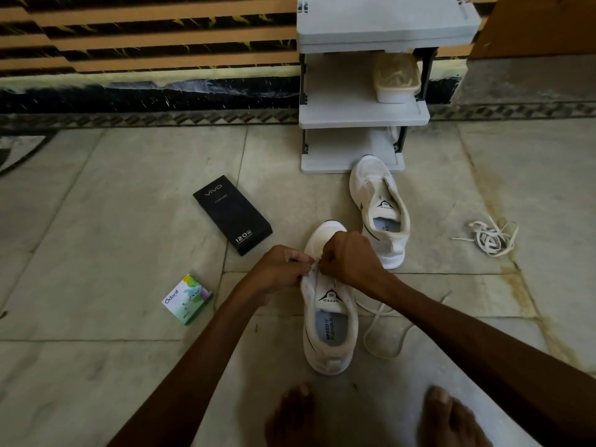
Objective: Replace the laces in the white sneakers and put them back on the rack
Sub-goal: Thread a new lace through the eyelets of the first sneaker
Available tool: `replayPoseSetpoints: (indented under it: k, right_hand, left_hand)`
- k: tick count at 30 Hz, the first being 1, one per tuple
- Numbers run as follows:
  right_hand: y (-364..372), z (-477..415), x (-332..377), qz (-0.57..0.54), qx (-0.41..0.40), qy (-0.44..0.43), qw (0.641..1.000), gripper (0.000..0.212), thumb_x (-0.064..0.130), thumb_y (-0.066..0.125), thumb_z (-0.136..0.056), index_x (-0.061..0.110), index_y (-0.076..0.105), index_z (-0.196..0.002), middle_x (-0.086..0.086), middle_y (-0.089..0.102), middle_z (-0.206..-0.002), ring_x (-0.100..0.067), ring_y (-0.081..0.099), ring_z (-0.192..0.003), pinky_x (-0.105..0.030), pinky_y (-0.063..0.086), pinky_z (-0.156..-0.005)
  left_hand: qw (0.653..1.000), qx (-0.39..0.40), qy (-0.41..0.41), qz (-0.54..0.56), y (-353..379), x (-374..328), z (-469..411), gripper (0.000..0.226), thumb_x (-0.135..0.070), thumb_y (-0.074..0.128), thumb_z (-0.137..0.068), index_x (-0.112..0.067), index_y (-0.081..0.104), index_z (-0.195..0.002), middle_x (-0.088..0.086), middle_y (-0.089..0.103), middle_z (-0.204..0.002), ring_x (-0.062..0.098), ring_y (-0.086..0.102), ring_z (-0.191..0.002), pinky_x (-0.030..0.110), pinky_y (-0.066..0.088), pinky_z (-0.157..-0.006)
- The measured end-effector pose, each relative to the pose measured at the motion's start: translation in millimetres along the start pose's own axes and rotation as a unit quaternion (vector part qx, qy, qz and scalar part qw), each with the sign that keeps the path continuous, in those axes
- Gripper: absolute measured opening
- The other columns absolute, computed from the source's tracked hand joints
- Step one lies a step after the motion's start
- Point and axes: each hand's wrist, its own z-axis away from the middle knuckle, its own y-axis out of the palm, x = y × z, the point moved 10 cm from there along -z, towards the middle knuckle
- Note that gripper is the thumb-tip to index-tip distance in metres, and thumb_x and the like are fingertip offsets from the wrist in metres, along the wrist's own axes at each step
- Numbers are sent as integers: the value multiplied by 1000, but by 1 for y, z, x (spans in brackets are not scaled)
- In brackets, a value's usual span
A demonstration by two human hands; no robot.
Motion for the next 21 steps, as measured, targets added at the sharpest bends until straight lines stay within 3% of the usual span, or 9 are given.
replayPoseSetpoints:
  k: [5,9,13,21]
  right_hand:
    - [1,-1,-1,-3,-5,3,1000,20,26,67,-84,8,76,-88,-10,72,-87,-26,65,-84,-30,49,-75]
    - [1,-2,2,12,-2,2,1000,20,26,66,-83,9,74,-90,-11,70,-89,-27,62,-90,-32,46,-77]
    - [1,-1,5,3,-8,-23,1000,18,24,66,-82,9,76,-84,-10,72,-83,-27,62,-83,-34,49,-78]
    - [-3,4,4,-76,-37,-85,993,9,15,70,-76,12,76,-70,-4,71,-65,-20,64,-60,-34,52,-59]
  left_hand:
    - [1000,5,2,0,1,-2,1,24,-10,63,-88,-10,71,-111,7,72,-105,18,68,-96,27,57,-80]
    - [1000,3,7,-6,2,-3,2,25,-13,62,-88,-13,71,-112,6,72,-105,19,68,-98,35,56,-89]
    - [1000,2,8,-12,0,-2,2,25,-16,63,-90,-14,70,-113,6,71,-108,19,67,-100,38,55,-93]
    - [1000,9,18,11,0,-5,6,23,-11,62,-91,-10,70,-112,9,71,-107,18,67,-100,30,56,-87]
